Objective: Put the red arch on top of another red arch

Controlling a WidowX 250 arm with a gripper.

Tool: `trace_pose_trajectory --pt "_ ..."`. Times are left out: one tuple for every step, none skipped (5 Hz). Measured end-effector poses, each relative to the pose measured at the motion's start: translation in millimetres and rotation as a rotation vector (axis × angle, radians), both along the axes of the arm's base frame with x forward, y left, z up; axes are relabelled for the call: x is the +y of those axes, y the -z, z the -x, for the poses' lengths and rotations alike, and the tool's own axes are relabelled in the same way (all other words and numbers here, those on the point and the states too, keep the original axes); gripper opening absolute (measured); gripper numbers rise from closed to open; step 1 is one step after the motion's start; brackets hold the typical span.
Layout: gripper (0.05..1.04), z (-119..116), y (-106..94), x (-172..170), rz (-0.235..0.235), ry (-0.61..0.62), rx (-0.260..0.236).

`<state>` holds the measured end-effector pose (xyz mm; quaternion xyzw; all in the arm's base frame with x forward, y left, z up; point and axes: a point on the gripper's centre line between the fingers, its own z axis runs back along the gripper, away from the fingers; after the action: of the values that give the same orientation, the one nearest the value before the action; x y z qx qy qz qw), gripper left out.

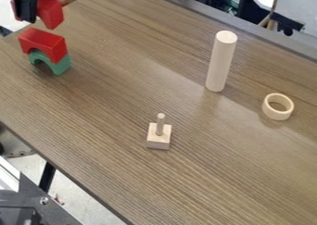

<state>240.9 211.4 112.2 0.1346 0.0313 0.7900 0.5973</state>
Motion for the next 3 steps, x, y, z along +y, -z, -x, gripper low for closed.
trace_pose_trajectory --pt "0.604 0.1 5.3 -0.1 0.003 0.000 0.010" --pt "0.604 0.0 6.5 0.7 -0.002 0.000 0.009" --pt "0.604 -0.2 8.5 0.8 0.000 0.001 0.013"
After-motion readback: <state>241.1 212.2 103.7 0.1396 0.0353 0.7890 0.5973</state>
